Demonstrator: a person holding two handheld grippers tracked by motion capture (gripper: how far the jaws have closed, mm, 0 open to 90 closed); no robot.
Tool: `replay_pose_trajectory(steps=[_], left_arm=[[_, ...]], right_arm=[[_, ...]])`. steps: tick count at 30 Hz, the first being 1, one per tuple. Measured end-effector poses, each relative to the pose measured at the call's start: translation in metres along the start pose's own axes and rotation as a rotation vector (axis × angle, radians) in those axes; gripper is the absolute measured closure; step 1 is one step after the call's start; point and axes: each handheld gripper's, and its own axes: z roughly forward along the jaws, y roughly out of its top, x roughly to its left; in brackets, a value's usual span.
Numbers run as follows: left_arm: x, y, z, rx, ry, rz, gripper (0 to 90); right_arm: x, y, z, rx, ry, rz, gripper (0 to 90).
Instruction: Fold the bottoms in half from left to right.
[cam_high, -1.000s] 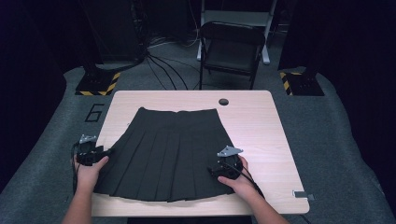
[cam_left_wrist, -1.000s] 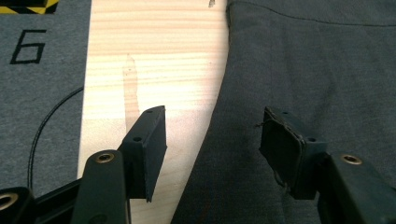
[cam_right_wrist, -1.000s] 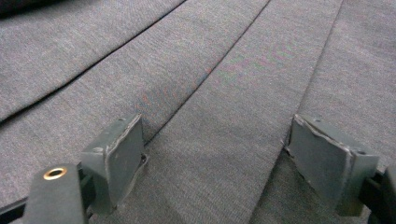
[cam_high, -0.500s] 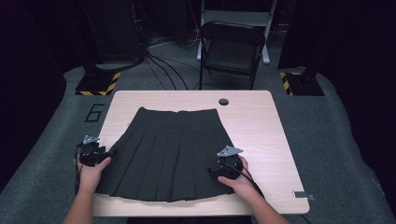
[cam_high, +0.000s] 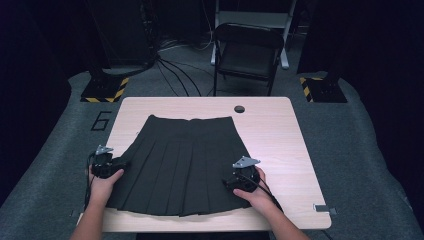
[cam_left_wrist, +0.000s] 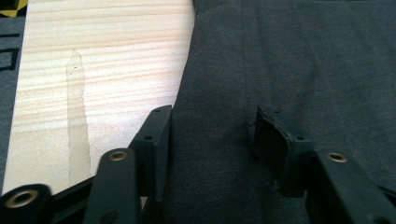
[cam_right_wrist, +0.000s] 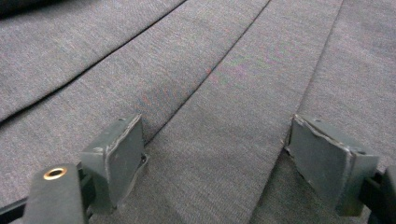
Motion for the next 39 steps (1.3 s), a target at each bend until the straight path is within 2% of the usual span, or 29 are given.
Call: replay_pose_trajectory(steps=[4, 6, 8, 10, 15, 24, 26, 27, 30, 31, 34, 36, 37, 39], left_arm=[[0.001, 0.000, 0.000, -0.008, -0.001, -0.008, 57.8], [0.001, 0.001, -0.002, 0.004, -0.002, -0.017, 64.1], [0.001, 0.002, -0.003, -0.005, 0.001, -0.029, 71.8], [0.000, 0.003, -0.004, -0.023, 0.003, -0.034, 74.5], [-0.002, 0.006, -0.009, -0.023, 0.001, -0.040, 79.5], [-0.012, 0.012, -0.018, -0.055, -0.014, -0.001, 82.7], [-0.014, 0.013, -0.019, -0.071, -0.010, 0.002, 82.8], [-0.015, 0.014, -0.021, -0.062, -0.014, 0.014, 82.8], [-0.019, 0.015, -0.023, -0.088, -0.023, 0.002, 83.1], [-0.020, 0.015, -0.023, -0.098, -0.024, 0.000, 83.2], [-0.023, 0.018, -0.026, -0.100, -0.027, 0.012, 83.4], [-0.026, 0.019, -0.027, -0.119, -0.023, 0.019, 83.5], [-0.027, 0.020, -0.028, -0.105, -0.030, 0.024, 83.5], [-0.032, 0.021, -0.029, -0.112, -0.030, 0.037, 83.5]], right_arm=[[0.000, 0.000, 0.000, 0.000, 0.000, 0.000, 18.0], [0.000, 0.000, 0.000, 0.000, 0.000, 0.000, 18.0], [0.000, 0.000, 0.000, 0.000, 0.000, 0.000, 18.0], [0.001, 0.000, 0.000, 0.003, 0.001, 0.014, 18.1], [0.001, 0.000, 0.000, 0.003, 0.002, 0.012, 18.0], [0.001, 0.000, 0.000, 0.004, 0.001, 0.016, 18.0], [0.000, 0.000, 0.000, -0.001, 0.002, 0.001, 18.0], [0.000, 0.000, 0.000, 0.000, 0.001, 0.003, 18.0], [0.001, 0.000, 0.000, 0.004, 0.001, 0.015, 18.0], [0.000, 0.000, 0.000, -0.001, 0.001, -0.001, 18.0], [0.000, 0.000, 0.000, -0.001, 0.002, 0.001, 18.0], [0.000, 0.000, 0.000, -0.001, 0.001, -0.001, 18.0], [0.000, 0.000, 0.000, -0.001, 0.001, 0.000, 18.0], [0.000, 0.000, 0.000, -0.001, 0.001, 0.000, 18.0]])
